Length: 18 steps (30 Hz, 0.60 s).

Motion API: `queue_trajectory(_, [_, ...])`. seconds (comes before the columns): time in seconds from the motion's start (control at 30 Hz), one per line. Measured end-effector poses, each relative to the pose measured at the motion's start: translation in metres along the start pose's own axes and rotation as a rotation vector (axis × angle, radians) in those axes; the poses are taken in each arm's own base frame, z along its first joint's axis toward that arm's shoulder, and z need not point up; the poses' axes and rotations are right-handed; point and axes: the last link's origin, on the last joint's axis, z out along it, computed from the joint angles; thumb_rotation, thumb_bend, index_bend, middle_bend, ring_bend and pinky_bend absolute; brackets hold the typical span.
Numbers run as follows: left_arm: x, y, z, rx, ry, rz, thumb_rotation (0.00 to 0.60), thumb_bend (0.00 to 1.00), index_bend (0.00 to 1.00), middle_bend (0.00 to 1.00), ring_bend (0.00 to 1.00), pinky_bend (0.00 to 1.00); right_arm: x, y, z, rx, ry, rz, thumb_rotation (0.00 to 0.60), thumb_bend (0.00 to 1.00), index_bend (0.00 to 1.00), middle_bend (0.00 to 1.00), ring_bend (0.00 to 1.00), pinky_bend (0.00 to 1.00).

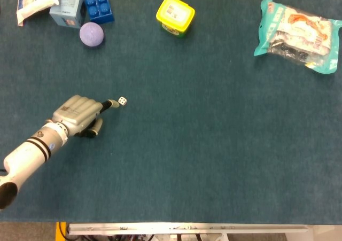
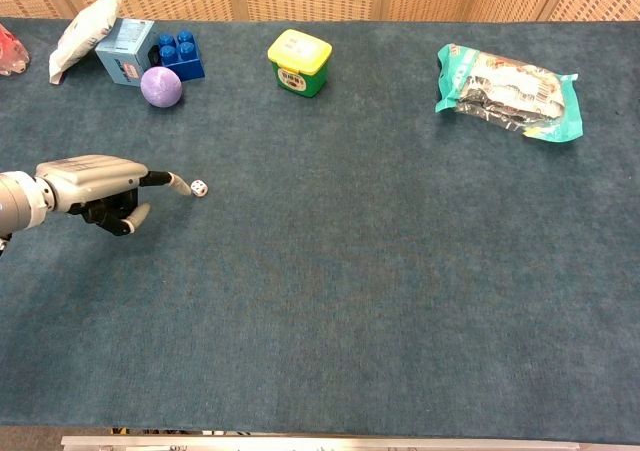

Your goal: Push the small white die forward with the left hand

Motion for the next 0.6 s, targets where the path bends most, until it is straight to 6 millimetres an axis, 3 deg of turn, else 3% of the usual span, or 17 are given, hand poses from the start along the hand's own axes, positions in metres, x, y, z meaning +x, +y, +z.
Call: queue_trajectory(0.6, [0.013, 0.011, 0.023, -0.012, 0.035, -0.037, 0.600, 0.71, 0.12, 1.00, 1.00, 1.00, 0.003, 0.008, -0.006, -0.020, 0.009, 0.005, 0.600, 0.44, 0.15, 0.34, 0.29, 0.33])
